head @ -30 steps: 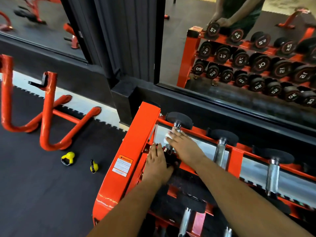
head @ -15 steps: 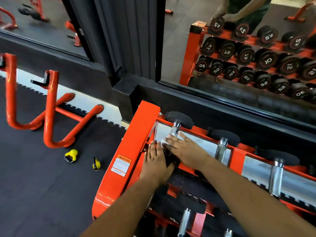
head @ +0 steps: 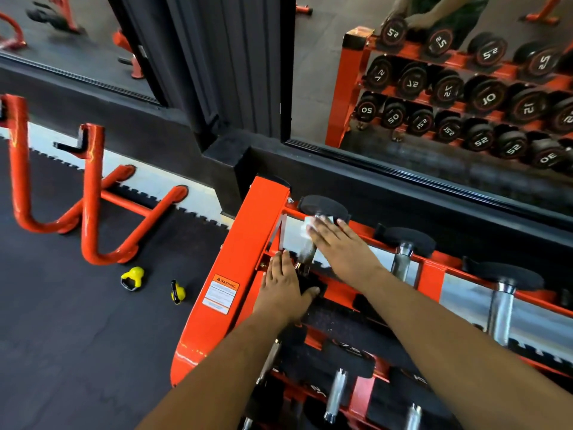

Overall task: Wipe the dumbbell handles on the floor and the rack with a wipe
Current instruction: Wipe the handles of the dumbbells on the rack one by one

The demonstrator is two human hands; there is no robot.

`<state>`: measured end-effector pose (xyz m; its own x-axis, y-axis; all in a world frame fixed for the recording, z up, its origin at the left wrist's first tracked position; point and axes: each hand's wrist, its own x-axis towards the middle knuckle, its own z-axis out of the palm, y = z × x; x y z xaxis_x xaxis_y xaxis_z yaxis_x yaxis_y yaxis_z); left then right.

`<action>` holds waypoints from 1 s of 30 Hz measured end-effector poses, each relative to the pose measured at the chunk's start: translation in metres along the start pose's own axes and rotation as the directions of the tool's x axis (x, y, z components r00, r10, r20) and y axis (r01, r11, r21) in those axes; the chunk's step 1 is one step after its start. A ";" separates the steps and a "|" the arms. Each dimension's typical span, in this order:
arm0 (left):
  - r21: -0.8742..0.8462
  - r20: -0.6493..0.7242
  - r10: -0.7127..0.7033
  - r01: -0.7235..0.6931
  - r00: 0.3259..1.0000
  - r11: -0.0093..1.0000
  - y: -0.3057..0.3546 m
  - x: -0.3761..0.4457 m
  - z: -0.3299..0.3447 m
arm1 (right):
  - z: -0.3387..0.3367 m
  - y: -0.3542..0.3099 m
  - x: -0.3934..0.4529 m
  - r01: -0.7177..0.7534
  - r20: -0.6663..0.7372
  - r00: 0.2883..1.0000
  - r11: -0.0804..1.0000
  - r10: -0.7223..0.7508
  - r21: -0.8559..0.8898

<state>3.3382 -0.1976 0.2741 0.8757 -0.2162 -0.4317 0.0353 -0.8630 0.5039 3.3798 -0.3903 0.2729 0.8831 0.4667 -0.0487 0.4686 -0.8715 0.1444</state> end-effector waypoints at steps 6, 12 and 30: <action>0.045 0.048 -0.019 0.017 0.999 0.999 0.006 -0.002 -0.007 | 0.009 -0.033 -0.016 0.050 0.025 0.998 0.992 -0.053 0.113; 0.088 0.081 -0.050 0.043 0.995 0.995 0.008 0.001 -0.010 | -0.001 -0.025 0.011 -0.203 -0.016 0.979 0.976 0.205 0.081; 0.095 0.132 -0.050 0.038 0.990 0.995 0.007 0.003 -0.015 | 0.011 -0.068 -0.002 -0.449 0.278 0.721 0.123 0.635 0.885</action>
<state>3.3484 -0.1976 0.2879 0.8015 -0.2309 -0.5516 0.0225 -0.9101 0.4137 3.3462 -0.3334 0.2523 0.9410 -0.2588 -0.2181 -0.3172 -0.4500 -0.8348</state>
